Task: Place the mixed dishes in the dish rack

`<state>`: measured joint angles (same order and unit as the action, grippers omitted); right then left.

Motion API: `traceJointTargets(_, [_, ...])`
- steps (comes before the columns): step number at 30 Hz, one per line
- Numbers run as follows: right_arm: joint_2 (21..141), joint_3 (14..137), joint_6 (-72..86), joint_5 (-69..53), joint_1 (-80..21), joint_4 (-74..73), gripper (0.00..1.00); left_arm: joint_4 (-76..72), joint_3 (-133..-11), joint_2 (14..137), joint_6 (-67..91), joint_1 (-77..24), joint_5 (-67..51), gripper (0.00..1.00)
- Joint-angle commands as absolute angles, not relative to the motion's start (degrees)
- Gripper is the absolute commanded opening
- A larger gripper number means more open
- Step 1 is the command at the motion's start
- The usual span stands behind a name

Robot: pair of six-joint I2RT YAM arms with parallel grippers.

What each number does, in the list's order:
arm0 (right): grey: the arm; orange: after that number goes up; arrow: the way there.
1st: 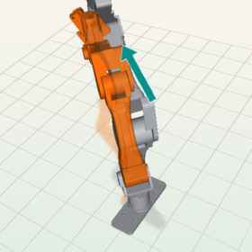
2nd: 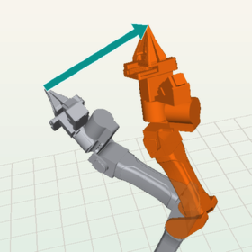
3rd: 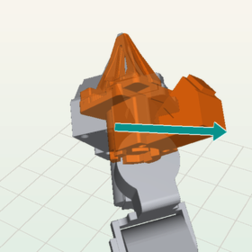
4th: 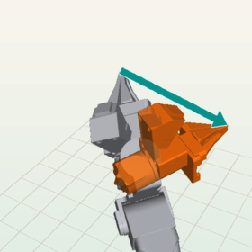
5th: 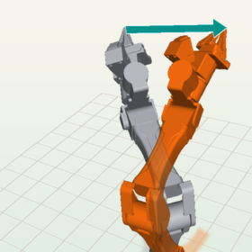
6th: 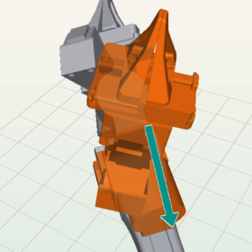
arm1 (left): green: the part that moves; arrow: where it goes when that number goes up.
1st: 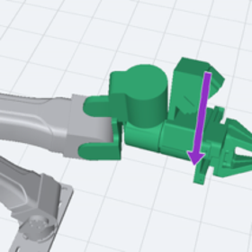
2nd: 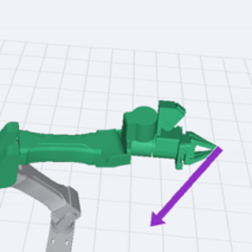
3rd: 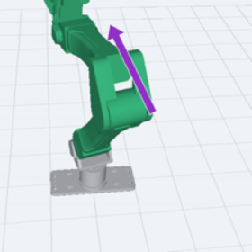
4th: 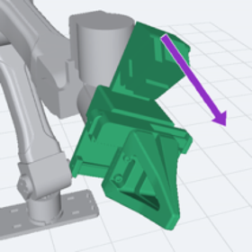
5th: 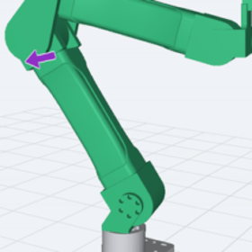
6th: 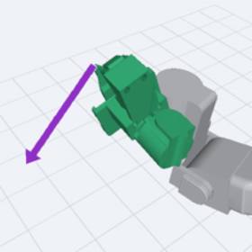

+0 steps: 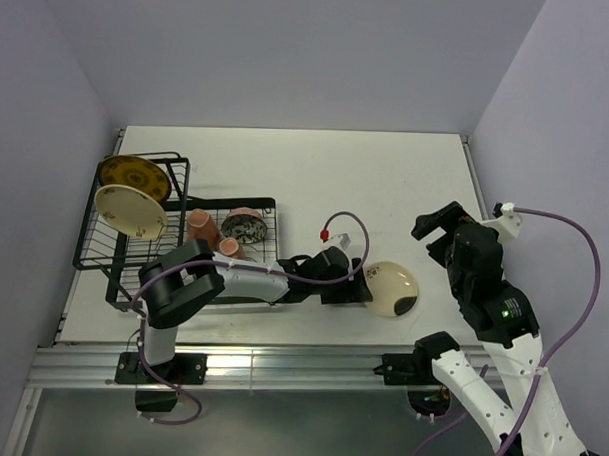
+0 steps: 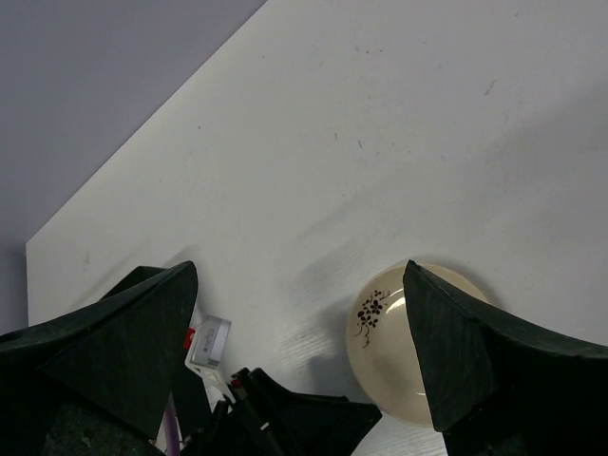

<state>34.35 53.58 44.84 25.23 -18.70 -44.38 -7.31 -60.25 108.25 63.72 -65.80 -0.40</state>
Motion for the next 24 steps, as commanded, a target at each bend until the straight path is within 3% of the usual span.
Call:
traceJointTargets(1, [32.88,53.53,42.89,26.89,-18.28,-44.56,0.96,-12.30,-62.49,111.08,67.14,-66.09,-1.32,0.77])
traceJointTargets(7, [29.89,53.61,41.84,28.12,-18.28,-44.74,0.96,-17.92,-61.53,114.52,71.27,-66.09,-1.67,0.72])
traceJointTargets(17, [29.18,53.00,42.80,25.84,-18.37,-45.53,0.95,-28.55,-54.94,118.39,77.69,-66.01,-0.36,0.45])
traceJointTargets(22, [28.48,52.82,42.37,26.28,-18.28,-45.62,0.95,-31.46,-51.86,119.18,80.15,-65.74,-0.35,0.44])
traceJointTargets(24, [28.48,53.00,42.28,26.46,-18.37,-45.97,0.95,-32.43,-51.24,119.35,80.86,-65.48,2.11,0.38])
